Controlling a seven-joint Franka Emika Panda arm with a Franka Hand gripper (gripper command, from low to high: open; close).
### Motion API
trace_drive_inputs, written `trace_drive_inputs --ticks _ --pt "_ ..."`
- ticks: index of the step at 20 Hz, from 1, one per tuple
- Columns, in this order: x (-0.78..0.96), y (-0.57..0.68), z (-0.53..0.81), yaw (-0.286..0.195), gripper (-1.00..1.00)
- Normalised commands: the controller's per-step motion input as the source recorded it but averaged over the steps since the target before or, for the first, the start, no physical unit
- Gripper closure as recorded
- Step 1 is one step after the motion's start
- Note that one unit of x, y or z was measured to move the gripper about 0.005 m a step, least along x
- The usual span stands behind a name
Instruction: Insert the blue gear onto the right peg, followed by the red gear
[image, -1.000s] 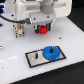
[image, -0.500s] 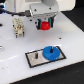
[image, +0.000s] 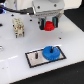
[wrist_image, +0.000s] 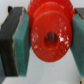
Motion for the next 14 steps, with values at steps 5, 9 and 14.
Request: trace_drive_inputs --ticks 5,9,14 --pt "0.72 0.0 0.28 0.0 1.0" --pt "0.7 0.0 0.24 0.0 1.0" --pt "0.7 -0.01 0.18 0.0 1.0"
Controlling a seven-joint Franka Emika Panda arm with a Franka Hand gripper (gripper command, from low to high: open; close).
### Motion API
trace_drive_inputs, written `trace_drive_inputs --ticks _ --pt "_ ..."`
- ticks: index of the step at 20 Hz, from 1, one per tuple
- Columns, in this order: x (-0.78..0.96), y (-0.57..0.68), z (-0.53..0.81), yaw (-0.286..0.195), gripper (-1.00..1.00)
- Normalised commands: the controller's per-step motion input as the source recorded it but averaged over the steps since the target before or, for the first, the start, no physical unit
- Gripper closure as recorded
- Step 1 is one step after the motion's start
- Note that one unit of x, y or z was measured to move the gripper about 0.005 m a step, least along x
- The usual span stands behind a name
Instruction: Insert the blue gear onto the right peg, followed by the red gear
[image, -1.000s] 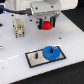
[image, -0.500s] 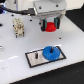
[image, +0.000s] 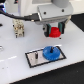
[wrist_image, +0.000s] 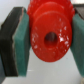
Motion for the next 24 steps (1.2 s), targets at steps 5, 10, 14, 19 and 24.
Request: trace_drive_inputs --ticks 5,10,14,19,24 --pt "0.67 -0.06 0.1 0.0 1.0" --pt "0.6 -0.13 0.03 0.0 1.0" --pt "0.45 -0.14 -0.01 0.0 1.0" --pt "0.25 -0.11 -0.09 0.0 1.0" --pt "0.14 -0.06 0.04 0.0 1.0"
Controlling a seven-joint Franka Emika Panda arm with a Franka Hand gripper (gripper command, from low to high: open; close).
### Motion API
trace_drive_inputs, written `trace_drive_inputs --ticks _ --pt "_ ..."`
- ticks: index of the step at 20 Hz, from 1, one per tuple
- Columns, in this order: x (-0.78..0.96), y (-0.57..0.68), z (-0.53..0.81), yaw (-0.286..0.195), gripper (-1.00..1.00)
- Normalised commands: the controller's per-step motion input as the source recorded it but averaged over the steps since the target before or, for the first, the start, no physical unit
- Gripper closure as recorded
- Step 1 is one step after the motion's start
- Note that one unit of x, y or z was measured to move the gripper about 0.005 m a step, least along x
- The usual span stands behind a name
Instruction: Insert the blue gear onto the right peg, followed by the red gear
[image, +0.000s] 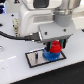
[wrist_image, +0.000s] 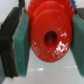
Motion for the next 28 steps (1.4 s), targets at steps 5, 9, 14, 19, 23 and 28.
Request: trace_drive_inputs --ticks 5,9,14,19,23,28 --pt "0.07 -0.01 0.35 0.0 1.0" --pt "0.05 -0.07 0.07 0.0 1.0" --pt "0.11 -0.26 -0.16 0.0 1.0" --pt "0.18 -0.18 -0.19 0.0 1.0" --pt "0.17 -0.01 -0.14 0.0 1.0" --pt "0.15 -0.01 -0.07 0.0 1.0"
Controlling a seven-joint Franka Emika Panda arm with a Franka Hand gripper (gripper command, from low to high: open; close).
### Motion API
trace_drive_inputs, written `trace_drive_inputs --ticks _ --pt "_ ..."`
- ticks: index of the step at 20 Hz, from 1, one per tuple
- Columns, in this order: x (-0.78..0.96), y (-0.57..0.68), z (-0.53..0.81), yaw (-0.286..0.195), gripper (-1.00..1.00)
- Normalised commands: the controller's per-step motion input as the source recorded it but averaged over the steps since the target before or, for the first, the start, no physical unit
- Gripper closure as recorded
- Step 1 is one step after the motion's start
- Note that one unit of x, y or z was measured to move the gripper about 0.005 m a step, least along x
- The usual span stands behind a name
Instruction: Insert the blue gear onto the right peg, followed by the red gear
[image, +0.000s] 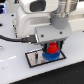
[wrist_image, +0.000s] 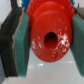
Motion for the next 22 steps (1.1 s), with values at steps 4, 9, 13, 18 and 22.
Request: trace_drive_inputs --ticks 4,9,13,18,22 --pt "0.11 -0.02 -0.15 0.0 1.0" --pt "0.14 -0.01 -0.14 0.0 -1.0" --pt "0.05 0.08 0.36 0.0 -1.0" --pt "0.0 0.14 0.69 0.0 -1.0" --pt "0.0 0.0 0.27 0.0 -1.0"
